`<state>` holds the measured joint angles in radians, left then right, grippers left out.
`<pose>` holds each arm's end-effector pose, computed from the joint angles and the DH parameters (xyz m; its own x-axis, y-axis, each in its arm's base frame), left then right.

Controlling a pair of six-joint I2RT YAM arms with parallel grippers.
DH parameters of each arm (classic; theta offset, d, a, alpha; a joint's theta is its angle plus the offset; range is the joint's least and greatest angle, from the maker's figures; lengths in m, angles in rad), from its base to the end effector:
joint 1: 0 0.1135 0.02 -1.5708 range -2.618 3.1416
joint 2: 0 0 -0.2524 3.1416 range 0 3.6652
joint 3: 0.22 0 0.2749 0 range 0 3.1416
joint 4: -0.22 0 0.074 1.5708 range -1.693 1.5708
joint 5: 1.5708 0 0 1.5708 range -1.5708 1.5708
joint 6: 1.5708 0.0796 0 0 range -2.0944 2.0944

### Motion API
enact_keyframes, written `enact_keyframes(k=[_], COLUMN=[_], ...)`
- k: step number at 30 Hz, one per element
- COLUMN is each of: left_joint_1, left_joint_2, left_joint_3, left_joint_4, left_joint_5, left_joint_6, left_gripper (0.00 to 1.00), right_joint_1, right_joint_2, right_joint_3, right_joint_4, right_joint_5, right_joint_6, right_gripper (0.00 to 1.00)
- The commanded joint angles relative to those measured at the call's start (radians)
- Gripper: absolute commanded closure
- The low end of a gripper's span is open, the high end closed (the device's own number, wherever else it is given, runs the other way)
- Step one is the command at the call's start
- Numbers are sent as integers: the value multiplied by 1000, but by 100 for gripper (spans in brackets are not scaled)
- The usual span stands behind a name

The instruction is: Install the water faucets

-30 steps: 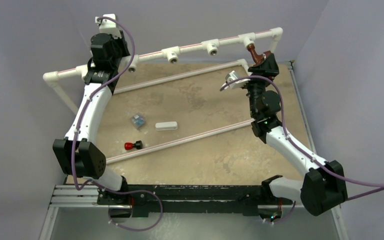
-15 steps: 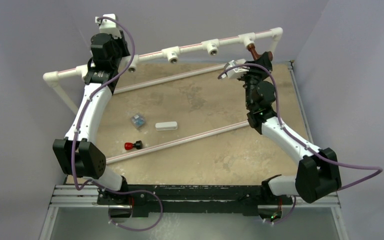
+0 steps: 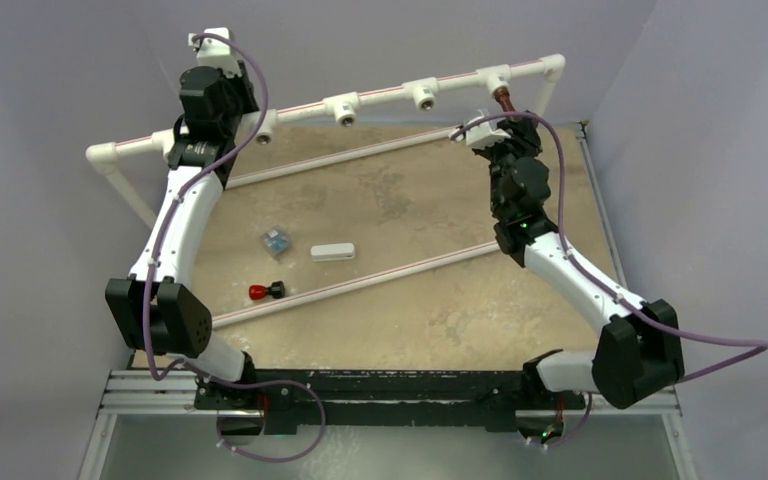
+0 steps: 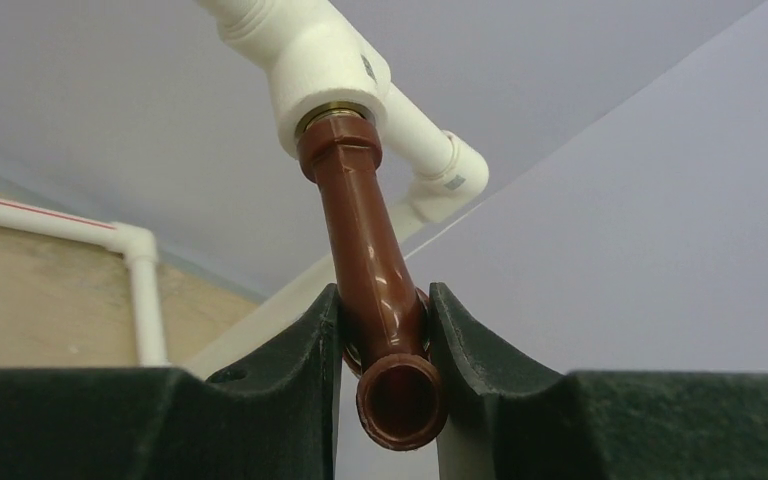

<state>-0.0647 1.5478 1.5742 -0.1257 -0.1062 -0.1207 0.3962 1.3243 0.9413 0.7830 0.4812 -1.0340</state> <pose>0.4328 -0.0196 0.4177 -0.0933 -0.1139 -0.9891 -0.0526 0.9926 -0.1094 0.3489 0.1060 0.3700 0.1397 -0.7673 -0.6259 0.3349 0.6315 -0.6993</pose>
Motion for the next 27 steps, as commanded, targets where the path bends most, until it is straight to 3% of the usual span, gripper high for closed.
enact_keyframes(k=[1,16,27], left_joint_1=[14,16,16], left_joint_2=[27,23,18], left_joint_3=[-28,-29,-36], left_joint_4=[-101,-103,-98], left_joint_5=[26,36,47], left_joint_6=[-11,-13,-17], left_gripper=[72,72,72], right_joint_1=[-7,-31,-208], right_joint_2=[-37,-127,-125], right_joint_3=[75,159,180], right_joint_4=[-115,-279,-243], right_joint_5=[-15,-363,-714], right_joint_6=[350,1170,1661], right_gripper=[100,100,100])
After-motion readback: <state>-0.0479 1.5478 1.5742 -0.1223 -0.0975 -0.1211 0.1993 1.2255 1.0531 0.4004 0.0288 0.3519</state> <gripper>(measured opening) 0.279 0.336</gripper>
